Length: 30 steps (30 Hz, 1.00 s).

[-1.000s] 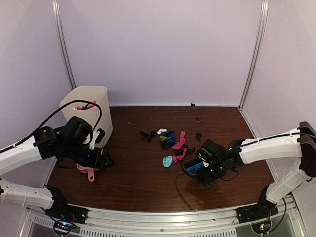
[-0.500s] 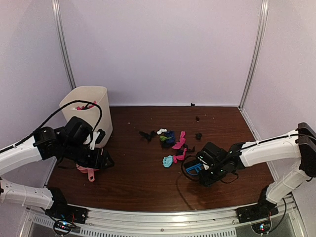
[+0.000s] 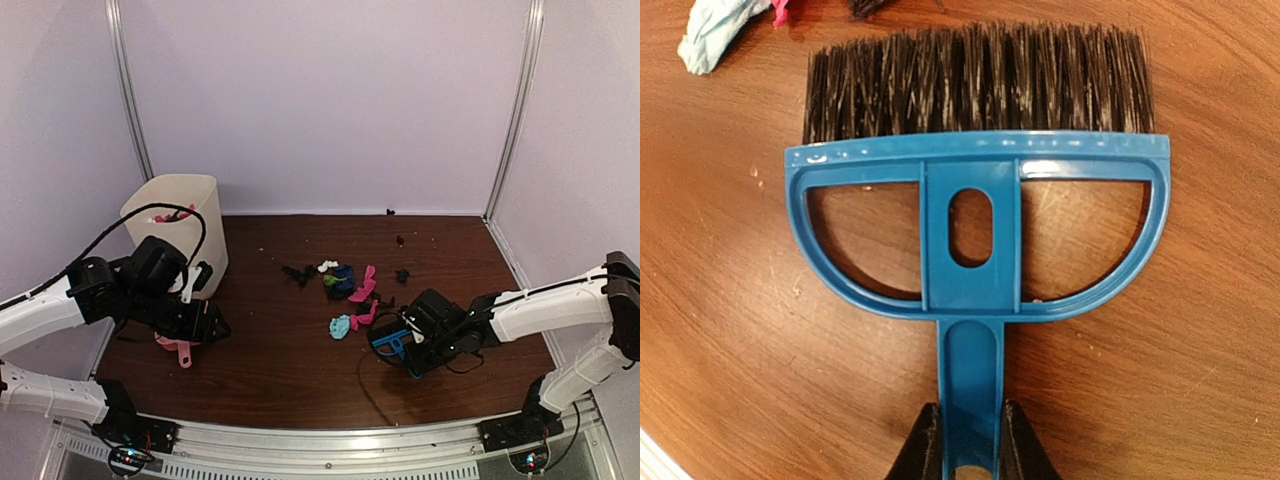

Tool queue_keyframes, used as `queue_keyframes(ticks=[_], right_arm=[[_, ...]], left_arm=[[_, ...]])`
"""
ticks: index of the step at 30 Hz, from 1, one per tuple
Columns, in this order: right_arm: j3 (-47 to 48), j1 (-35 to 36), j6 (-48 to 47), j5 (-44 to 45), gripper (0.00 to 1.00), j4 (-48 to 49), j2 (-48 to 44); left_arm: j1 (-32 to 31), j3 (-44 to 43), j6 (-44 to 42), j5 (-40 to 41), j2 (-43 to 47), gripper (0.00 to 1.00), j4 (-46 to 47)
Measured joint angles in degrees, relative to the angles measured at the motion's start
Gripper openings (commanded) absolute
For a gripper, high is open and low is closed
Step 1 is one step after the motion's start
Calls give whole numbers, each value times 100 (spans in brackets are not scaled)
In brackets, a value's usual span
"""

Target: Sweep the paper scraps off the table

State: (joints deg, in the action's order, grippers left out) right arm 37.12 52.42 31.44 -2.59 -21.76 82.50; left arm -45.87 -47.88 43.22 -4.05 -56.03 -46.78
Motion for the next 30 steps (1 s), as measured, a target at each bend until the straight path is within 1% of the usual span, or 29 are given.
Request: queue_keyframes(ticks=[4, 9, 16, 22, 30], right_arm=[[-33, 0, 24, -85, 0, -31, -74], [-66, 0, 131, -304, 0, -516, -341], [26, 33, 354, -498, 0, -1390, -960], [372, 61, 560, -549, 0, -1991, -1486], [730, 66, 778, -557, 0, -2465, -1895]], left_arm=[[0, 0, -2, 0, 0, 70, -2], [-2, -2, 0, -2, 0, 70, -4], [-11, -72, 0, -31, -55, 70, -35], [-11, -363, -7, -138, -221, 71, -90], [-11, -857, -61, -369, -507, 71, -96]])
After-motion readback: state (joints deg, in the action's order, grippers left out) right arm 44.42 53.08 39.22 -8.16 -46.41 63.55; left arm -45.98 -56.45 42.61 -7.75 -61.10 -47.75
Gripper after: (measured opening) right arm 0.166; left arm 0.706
